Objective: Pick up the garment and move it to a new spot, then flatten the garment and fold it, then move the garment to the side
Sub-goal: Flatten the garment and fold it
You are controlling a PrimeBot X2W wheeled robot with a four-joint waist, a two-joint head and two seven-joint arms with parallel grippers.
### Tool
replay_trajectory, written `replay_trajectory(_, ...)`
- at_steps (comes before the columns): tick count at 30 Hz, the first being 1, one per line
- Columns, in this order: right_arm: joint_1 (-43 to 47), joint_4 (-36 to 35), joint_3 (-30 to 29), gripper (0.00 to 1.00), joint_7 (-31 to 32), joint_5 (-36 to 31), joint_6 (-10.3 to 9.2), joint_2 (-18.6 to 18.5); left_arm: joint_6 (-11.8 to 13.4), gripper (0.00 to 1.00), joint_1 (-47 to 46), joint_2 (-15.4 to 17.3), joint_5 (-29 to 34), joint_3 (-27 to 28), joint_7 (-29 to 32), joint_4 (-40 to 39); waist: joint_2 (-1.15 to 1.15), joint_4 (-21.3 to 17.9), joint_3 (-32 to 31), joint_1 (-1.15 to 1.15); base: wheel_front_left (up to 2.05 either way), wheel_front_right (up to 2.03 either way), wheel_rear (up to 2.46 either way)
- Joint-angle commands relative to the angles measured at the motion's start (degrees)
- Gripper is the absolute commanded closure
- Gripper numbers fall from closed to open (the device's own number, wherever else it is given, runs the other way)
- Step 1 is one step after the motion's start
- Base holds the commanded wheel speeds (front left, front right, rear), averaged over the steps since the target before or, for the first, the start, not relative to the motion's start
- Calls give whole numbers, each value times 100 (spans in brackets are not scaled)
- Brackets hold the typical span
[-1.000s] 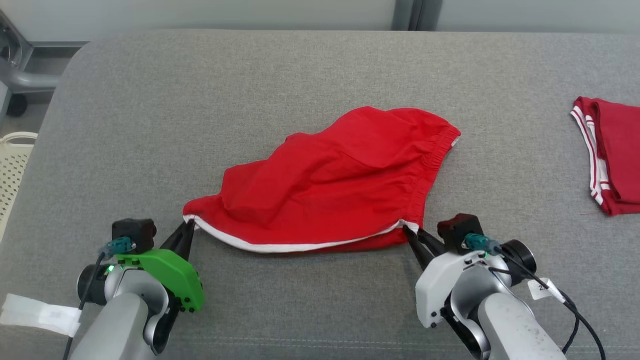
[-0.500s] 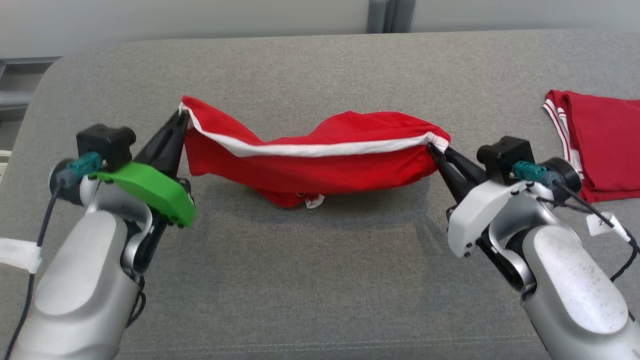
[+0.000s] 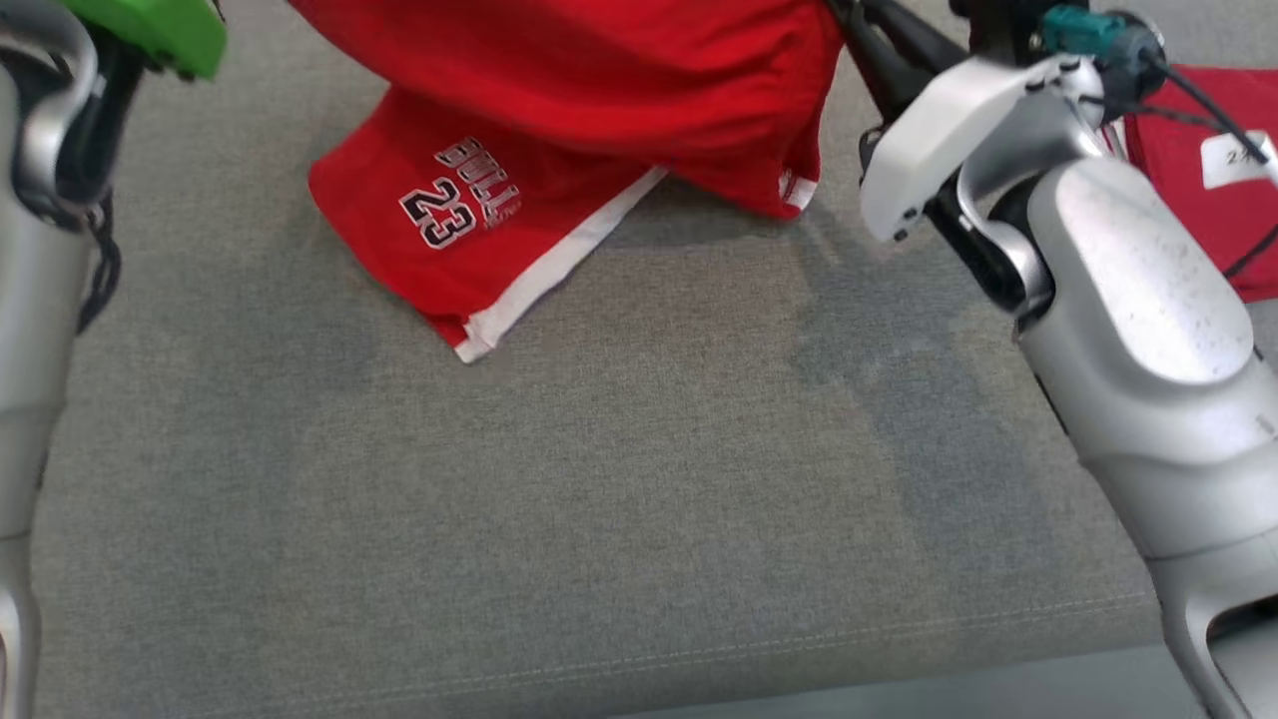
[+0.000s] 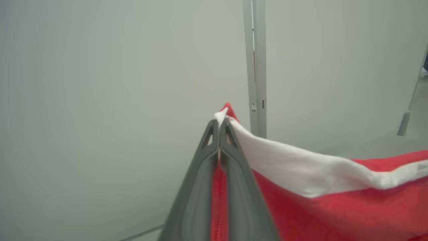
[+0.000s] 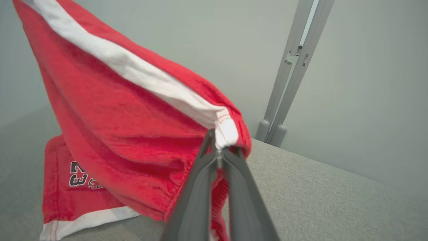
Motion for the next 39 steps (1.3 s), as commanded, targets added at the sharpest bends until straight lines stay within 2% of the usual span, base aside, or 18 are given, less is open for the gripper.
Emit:
replay_trajectory(1,-472,313,27,100,-164,-9,-9,47,-32,100,-531,111,-63,-35,88,15,0,-361,794,-1,0,0,0)
replay_trajectory(11,-2226,1351,-104,100,-974,-367,-11,246,-50,100,-2497,622,-213,-252,159,-107,0,-487,1727,-1,0,0,0)
replay_trajectory(16,-2996,1801,-423,100,-1475,-765,-11,351,-39,100,-3406,694,-273,-345,-16,-61,0,-488,2002,-1,0,0,0)
replay_trajectory(22,-3582,2109,-1019,100,-2046,-1397,-11,445,-41,100,-3915,602,-222,-582,-513,-60,0,-434,2201,-1,0,0,0)
replay_trajectory(27,-3564,2245,-1159,100,-2189,-1839,-11,540,-41,100,-3623,606,-431,-908,-826,-6,0,-356,2308,-1,0,0,0)
replay_trajectory(33,-3159,2534,-683,100,-2221,-1857,-11,486,-23,100,-2858,849,-709,-1056,-937,-9,0,-251,2187,-1,0,0,0)
replay_trajectory(36,-2894,2579,-347,100,-2230,-1726,-10,443,75,100,-2295,1044,-763,-1049,-1041,-98,0,-190,2004,-1,0,0,0)
replay_trajectory(39,-2605,2560,3,100,-2228,-1573,-11,332,308,100,-1547,1183,-953,-924,-1200,-229,0,-137,1728,-1,0,0,0)
